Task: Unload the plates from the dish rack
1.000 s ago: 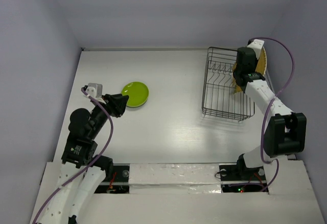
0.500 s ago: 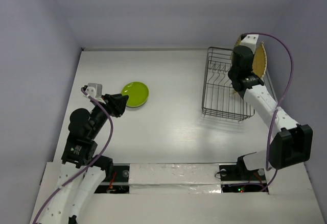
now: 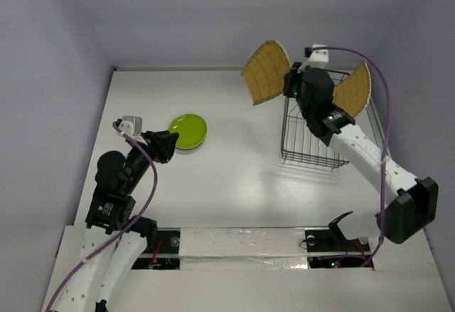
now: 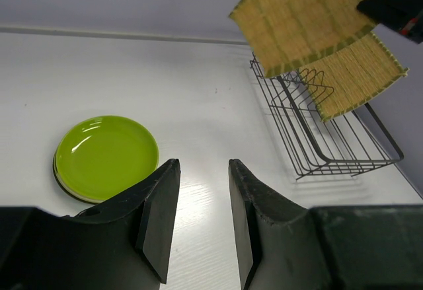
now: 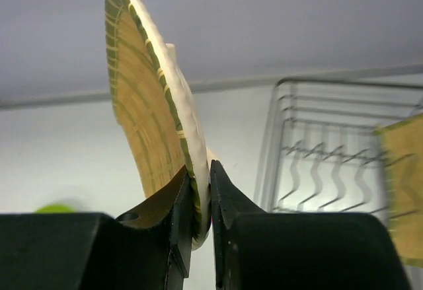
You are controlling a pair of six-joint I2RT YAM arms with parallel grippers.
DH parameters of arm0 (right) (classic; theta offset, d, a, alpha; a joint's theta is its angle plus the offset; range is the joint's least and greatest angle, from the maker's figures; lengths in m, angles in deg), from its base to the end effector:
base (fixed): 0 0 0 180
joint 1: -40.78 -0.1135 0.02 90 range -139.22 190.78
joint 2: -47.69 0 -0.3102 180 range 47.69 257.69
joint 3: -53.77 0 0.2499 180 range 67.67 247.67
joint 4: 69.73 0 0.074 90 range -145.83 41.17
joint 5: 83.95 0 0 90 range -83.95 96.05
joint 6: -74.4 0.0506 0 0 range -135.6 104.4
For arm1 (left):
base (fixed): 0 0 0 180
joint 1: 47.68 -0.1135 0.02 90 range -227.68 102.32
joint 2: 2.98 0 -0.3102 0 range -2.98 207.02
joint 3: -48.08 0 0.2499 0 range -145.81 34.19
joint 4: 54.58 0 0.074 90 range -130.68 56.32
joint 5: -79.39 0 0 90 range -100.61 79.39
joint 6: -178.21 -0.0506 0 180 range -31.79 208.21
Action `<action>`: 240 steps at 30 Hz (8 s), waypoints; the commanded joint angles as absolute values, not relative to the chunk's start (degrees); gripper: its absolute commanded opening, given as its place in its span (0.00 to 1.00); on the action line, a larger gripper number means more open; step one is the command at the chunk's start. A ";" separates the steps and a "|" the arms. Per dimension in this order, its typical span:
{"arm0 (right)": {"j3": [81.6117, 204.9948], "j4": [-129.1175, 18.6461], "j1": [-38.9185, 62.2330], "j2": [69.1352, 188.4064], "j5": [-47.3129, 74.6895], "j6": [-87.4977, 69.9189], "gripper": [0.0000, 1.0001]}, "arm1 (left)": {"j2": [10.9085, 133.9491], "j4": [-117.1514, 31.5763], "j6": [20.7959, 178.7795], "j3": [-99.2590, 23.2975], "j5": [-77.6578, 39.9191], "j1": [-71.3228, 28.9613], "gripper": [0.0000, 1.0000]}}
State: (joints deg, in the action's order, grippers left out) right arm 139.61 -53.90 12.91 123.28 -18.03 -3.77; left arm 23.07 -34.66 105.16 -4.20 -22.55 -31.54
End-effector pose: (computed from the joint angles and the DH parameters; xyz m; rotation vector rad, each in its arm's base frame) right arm 0.2822 0.1259 0.4467 0.0850 1.6605 0.1753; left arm 0.0818 -0.0346 0.3737 0.1627 1.4847 -0.6204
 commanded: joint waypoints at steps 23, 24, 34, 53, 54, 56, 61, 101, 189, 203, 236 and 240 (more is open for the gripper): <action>120.23 -59.16 6.51 129.60 32.41 2.76 0.00 | 23.56 -36.90 104.82 -6.33 -22.91 -31.24 0.32; 119.88 -59.61 6.51 131.08 32.85 3.03 0.00 | 23.65 -36.90 104.82 -6.33 -22.83 -31.24 0.32; 122.77 -55.22 5.98 137.77 20.40 1.98 0.25 | 24.27 -36.99 104.82 -6.33 -23.09 -31.24 0.32; 125.32 -55.12 5.45 124.89 15.10 3.12 0.31 | 23.92 -37.17 104.82 -6.24 -23.53 -31.24 0.32; 125.93 -55.04 5.45 123.55 15.19 2.77 0.20 | 23.92 -37.17 104.82 -6.24 -23.53 -31.24 0.32; 128.22 -53.21 5.45 120.57 8.28 2.77 0.00 | 23.48 -37.17 104.91 -6.24 -23.62 -31.24 0.32; 130.17 -49.42 9.83 115.64 -11.58 3.82 0.00 | 22.25 -36.99 104.91 -6.15 -23.26 -31.24 0.09; 126.91 -59.87 47.64 126.70 -24.54 1.71 0.46 | 15.75 -34.97 104.47 -6.86 -19.66 -23.08 0.29; 110.92 -74.55 2.46 119.41 22.31 26.49 0.00 | 20.49 -35.15 103.85 -6.86 -15.18 -27.73 0.30; 104.76 -74.99 7.03 121.69 22.66 27.29 0.00 | 20.93 -35.32 103.85 -6.86 -15.97 -27.73 0.30; 110.73 -65.77 5.36 94.56 16.79 15.08 0.00 | 19.53 -36.37 104.12 -6.51 -20.97 -28.26 0.48; 112.23 -60.86 5.36 79.99 8.44 10.86 0.31 | 18.73 -36.56 103.94 -6.85 -21.07 -28.26 0.61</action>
